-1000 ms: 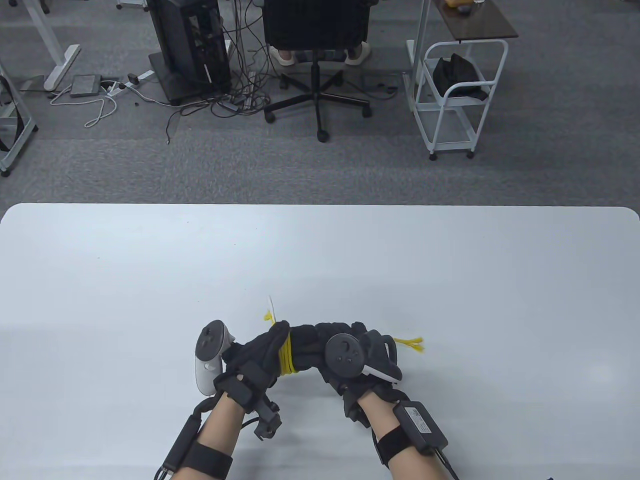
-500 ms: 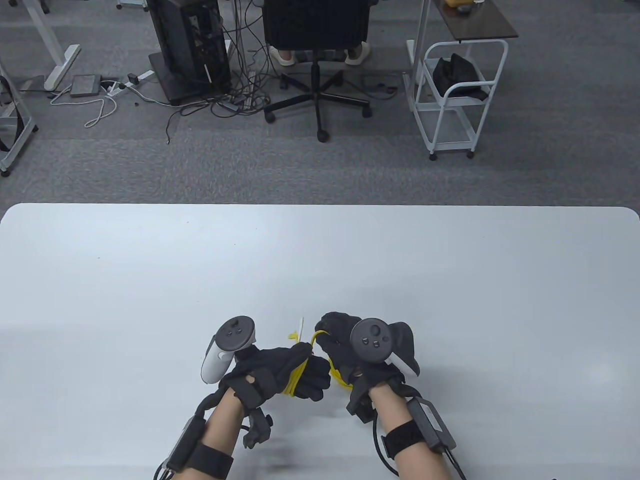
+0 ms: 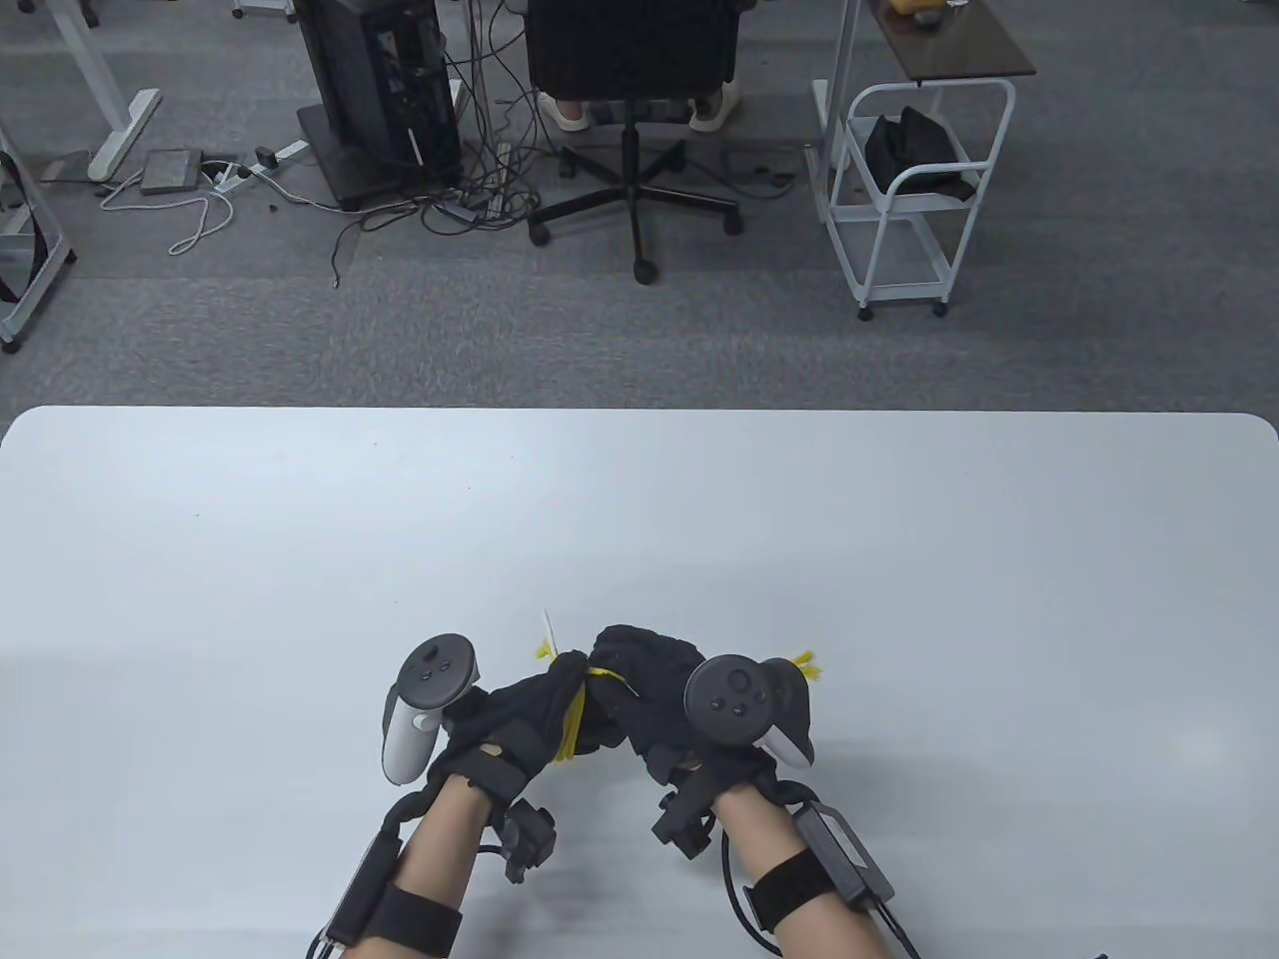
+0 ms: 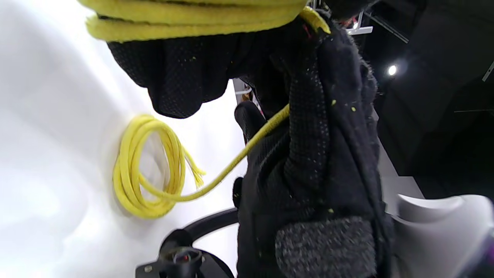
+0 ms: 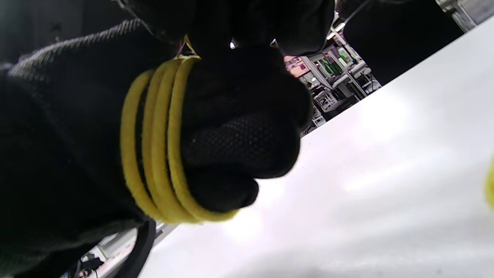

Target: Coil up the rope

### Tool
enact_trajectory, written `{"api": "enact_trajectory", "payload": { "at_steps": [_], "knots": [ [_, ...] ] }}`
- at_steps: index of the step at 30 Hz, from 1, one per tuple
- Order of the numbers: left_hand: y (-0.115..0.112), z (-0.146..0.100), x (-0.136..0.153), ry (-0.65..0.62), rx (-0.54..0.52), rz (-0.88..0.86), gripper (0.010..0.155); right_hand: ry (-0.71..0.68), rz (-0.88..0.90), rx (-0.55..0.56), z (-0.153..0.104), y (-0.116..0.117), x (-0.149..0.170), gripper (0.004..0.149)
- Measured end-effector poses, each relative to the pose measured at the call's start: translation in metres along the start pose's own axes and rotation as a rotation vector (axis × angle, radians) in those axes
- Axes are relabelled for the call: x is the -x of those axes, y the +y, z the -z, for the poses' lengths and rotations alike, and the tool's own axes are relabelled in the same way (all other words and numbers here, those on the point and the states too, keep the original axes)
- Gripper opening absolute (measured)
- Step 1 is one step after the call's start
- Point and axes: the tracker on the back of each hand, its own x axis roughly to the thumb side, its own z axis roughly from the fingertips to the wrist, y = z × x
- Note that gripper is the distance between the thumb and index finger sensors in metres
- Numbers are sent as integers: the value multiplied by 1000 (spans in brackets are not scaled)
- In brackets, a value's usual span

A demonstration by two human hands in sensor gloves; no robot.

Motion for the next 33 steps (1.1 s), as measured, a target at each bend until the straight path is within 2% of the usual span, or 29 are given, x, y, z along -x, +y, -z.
{"api": "enact_trajectory", "payload": {
  "at_steps": [10, 23, 27, 33],
  "knots": [
    [7, -6, -3, -36, -202, 70, 63, -33, -8, -37, -1, 10, -5, 43],
    [17, -15, -9, -126, -425, 119, 55, -17, -105, -197, 2, 27, -8, 42],
    [19, -17, -10, -159, -454, 97, 53, -8, -98, -239, 2, 30, -5, 42],
    [17, -16, -10, -231, -398, -23, 52, 6, -131, -299, 3, 35, -4, 41]
  ]
}}
